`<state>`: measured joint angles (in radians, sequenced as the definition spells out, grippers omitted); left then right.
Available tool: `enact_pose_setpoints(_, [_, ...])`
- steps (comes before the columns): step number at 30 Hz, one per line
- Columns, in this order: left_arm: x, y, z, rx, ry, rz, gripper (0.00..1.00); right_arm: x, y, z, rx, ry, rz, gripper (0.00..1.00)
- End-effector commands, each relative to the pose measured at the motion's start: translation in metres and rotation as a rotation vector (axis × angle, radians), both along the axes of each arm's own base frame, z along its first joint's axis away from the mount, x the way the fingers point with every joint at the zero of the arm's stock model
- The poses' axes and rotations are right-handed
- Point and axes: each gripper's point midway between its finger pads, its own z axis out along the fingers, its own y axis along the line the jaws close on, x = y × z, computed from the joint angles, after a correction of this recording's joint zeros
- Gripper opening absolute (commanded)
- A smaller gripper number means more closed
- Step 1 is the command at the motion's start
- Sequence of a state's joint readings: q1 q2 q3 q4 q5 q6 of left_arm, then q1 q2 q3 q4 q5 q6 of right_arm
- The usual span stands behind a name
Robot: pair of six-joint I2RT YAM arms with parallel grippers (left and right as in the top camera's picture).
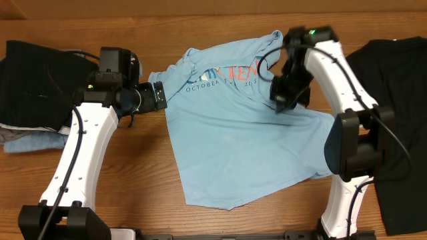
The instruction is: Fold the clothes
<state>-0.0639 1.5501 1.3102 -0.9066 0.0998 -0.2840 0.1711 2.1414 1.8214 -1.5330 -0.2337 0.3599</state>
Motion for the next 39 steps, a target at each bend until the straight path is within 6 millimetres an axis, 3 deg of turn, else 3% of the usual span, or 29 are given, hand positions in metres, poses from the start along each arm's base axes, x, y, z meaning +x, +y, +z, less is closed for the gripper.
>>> enact_pose_setpoints(1, [0.004, 0.0, 0.011, 0.011, -0.037, -0.016, 1.0, -0.031, -0.008, -0.037, -0.027, 0.117, -0.044, 0.04])
enact_pose_setpoints(7, [0.004, 0.0, 0.011, 0.011, -0.036, -0.016, 1.0, -0.071, -0.015, -0.086, -0.05, 0.196, -0.054, 0.04])
enact_pose_setpoints(11, [0.004, 0.0, 0.011, 0.011, -0.037, -0.016, 1.0, -0.074, -0.054, -0.107, -0.296, 0.16, -0.104, 0.04])
enact_pose_setpoints(14, [0.004, 0.0, 0.011, 0.011, -0.036, -0.016, 1.0, -0.066, -0.079, -0.107, -0.43, 0.116, -0.118, 0.04])
enact_pose_setpoints(19, [0.004, 0.0, 0.011, 0.011, -0.037, -0.016, 1.0, -0.043, -0.111, -0.106, -0.442, 0.052, -0.182, 0.04])
enact_pose_setpoints(23, [0.004, 0.0, 0.011, 0.011, -0.036, -0.016, 1.0, -0.004, -0.14, -0.099, -0.397, -0.069, -0.182, 0.04])
enact_pose_setpoints(27, [0.004, 0.0, 0.011, 0.011, -0.036, -0.016, 1.0, 0.043, -0.16, -0.069, -0.383, -0.205, -0.222, 0.04])
enact_pose_setpoints(30, [0.004, 0.0, 0.011, 0.011, -0.037, -0.016, 1.0, 0.077, -0.163, -0.035, -0.372, -0.31, -0.224, 0.04])
enact_pose_setpoints(36, [0.004, 0.0, 0.011, 0.011, -0.037, -0.016, 1.0, 0.104, -0.151, 0.049, -0.262, -0.406, -0.245, 0.04])
enact_pose_setpoints(39, [0.004, 0.0, 0.011, 0.011, -0.036, -0.016, 1.0, 0.11, -0.131, 0.076, -0.088, -0.461, -0.14, 0.04])
